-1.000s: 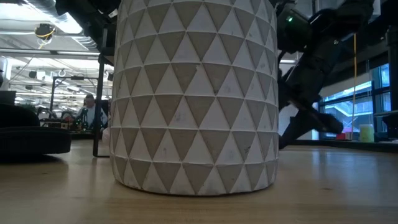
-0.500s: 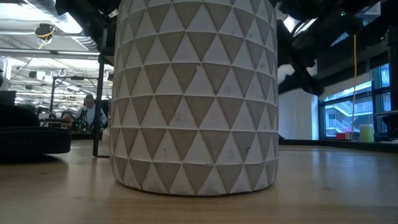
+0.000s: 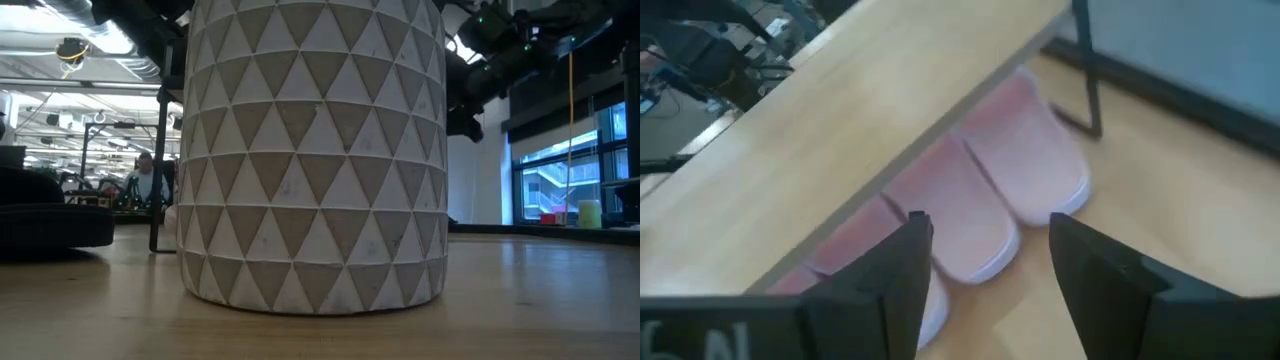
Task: Pick and place slides into the shelf
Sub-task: Put the black slipper on the shelf
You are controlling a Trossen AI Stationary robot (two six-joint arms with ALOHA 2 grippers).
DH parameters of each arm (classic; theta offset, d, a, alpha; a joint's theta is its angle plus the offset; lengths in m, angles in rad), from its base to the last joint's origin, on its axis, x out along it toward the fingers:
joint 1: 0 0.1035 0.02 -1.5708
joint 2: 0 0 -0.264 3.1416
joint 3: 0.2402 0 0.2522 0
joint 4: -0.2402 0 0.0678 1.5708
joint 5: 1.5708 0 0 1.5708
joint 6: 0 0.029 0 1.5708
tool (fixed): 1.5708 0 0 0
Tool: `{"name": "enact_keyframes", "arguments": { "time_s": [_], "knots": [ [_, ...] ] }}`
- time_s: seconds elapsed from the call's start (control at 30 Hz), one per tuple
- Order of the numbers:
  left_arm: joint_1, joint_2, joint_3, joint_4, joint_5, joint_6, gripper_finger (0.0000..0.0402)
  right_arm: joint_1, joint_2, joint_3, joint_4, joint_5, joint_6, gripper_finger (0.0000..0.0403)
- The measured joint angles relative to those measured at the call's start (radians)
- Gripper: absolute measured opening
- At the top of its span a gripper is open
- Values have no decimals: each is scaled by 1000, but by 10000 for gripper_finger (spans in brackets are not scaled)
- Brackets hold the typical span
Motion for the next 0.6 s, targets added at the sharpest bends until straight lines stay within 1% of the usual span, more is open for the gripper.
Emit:
{"name": "enact_keyframes", "arguments": {
  "time_s": [0.1, 0.33, 0.6],
  "knots": [
    [0, 0, 0, 3, 6, -12, 187, -39, 0, 0, 7, -51, -88, 202],
    [0, 0, 0, 3, 11, -30, 187, -48, 0, 0, 6, -56, -212, 202],
    [-3, 0, 0, 3, 26, -38, 187, -48, 0, 0, 3, -56, -241, 202]
  ]
}}
